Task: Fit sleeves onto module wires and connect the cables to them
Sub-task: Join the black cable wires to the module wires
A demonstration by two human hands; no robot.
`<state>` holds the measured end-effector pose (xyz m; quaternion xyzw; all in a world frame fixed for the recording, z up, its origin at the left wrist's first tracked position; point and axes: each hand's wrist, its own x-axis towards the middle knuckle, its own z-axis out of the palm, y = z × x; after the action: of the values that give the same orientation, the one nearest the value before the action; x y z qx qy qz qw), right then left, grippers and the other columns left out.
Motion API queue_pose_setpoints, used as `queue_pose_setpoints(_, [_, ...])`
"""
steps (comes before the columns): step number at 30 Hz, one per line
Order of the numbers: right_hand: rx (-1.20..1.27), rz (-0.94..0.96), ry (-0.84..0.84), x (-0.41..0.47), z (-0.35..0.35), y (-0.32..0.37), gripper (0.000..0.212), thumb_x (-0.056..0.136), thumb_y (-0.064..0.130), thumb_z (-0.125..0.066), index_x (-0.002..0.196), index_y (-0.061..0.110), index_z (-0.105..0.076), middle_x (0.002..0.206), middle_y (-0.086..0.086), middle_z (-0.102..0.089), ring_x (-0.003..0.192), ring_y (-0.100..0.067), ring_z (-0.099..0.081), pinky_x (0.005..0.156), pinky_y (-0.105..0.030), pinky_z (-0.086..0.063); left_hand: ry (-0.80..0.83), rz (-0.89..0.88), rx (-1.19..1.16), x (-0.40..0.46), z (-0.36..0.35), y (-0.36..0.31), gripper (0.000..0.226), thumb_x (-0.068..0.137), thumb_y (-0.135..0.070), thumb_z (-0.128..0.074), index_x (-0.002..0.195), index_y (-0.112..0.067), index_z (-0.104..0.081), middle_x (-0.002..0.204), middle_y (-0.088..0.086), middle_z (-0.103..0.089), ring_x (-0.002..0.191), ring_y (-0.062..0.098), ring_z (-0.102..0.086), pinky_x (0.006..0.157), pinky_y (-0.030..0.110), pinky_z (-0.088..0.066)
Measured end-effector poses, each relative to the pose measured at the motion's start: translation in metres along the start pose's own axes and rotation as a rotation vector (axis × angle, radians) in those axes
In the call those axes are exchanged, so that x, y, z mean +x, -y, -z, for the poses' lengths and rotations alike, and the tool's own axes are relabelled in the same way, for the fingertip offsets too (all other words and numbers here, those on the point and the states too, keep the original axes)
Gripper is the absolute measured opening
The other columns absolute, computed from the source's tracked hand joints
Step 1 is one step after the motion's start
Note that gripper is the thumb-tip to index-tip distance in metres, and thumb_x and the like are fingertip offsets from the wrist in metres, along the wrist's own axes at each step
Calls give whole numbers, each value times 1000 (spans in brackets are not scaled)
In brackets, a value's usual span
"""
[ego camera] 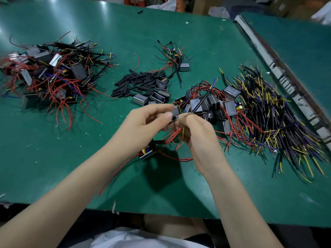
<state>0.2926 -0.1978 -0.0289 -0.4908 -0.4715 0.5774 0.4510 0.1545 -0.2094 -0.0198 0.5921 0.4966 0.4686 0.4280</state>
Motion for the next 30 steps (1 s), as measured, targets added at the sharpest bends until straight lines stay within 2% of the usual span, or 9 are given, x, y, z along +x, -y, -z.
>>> queue_pose_setpoints(5, [-41, 33, 7, -1, 1, -1, 19, 70, 27, -50, 56, 24, -63, 78, -9, -52, 80, -26, -50, 72, -39, -36, 74, 32, -8, -4, 3, 1, 16, 93, -16, -53, 94, -15, -70, 69, -13, -67, 68, 2, -55, 74, 15, -47])
queue_pose_setpoints(9, [-21, 41, -4, -2, 2, -2, 18, 71, 25, -50, 60, 20, -63, 78, -12, -55, 75, -23, -49, 69, -37, -39, 104, -19, -32, -8, 2, -3, 26, 84, -33, -53, 93, -14, -69, 70, -13, -67, 70, 0, -57, 73, 11, -46])
queue_pose_setpoints(14, [37, 99, -4, -5, 4, -4, 26, 82, 15, -50, 60, 21, -62, 66, 5, -57, 69, -15, -51, 63, -27, -42, 73, -30, -75, -10, 0, 0, 10, 79, -26, -59, 82, -19, -65, 64, -17, -66, 64, -8, -57, 65, 6, -43])
queue_pose_setpoints(16, [48, 117, 3, -6, 2, -6, 37, 90, 5, -47, 61, 20, -62, 65, 7, -58, 71, -15, -53, 66, -26, -44, 43, -58, -41, -10, -1, 3, 11, 80, -28, -57, 82, -21, -65, 65, -18, -66, 66, -8, -57, 67, 7, -43])
queue_pose_setpoints(18, [71, 115, 6, -7, 0, -7, 37, 93, 2, -44, 65, 19, -60, 64, 7, -58, 75, -19, -55, 66, -24, -46, 5, -91, 8, -10, -2, 6, 11, 82, -30, -56, 83, -24, -65, 67, -20, -66, 68, -6, -58, 70, 10, -45])
queue_pose_setpoints(21, [97, 105, 0, -6, -1, -7, 33, 92, 5, -46, 64, 16, -58, 66, 3, -57, 76, -20, -53, 67, -26, -45, -41, -111, 31, -10, -4, 9, 11, 82, -31, -56, 83, -26, -65, 69, -21, -66, 70, -2, -58, 72, 15, -48])
queue_pose_setpoints(25, [104, 61, 72, -4, 1, -9, 26, 76, 22, -47, 52, 21, -56, 71, -1, -52, 80, -21, -49, 73, -33, -37, -61, -123, 14, -10, -7, 12, 9, 84, -28, -57, 85, -25, -65, 70, -19, -67, 71, -1, -59, 73, 16, -47])
queue_pose_setpoints(28, [106, 28, 102, -3, 2, -10, 25, 74, 26, -46, 51, 23, -57, 67, 4, -52, 72, -16, -49, 67, -30, -37, -56, -139, 19, -10, -7, 13, 11, 89, -17, -58, 87, -26, -65, 71, -18, -67, 72, -2, -60, 73, 14, -48])
queue_pose_setpoints(30, [152, -3, 80, -2, 3, -9, 26, 74, 27, -47, 50, 23, -57, 63, 6, -52, 64, -12, -50, 62, -28, -37, -39, -141, 10, -10, -6, 12, 9, 87, -20, -57, 87, -27, -64, 72, -13, -67, 73, 0, -60, 76, 18, -50])
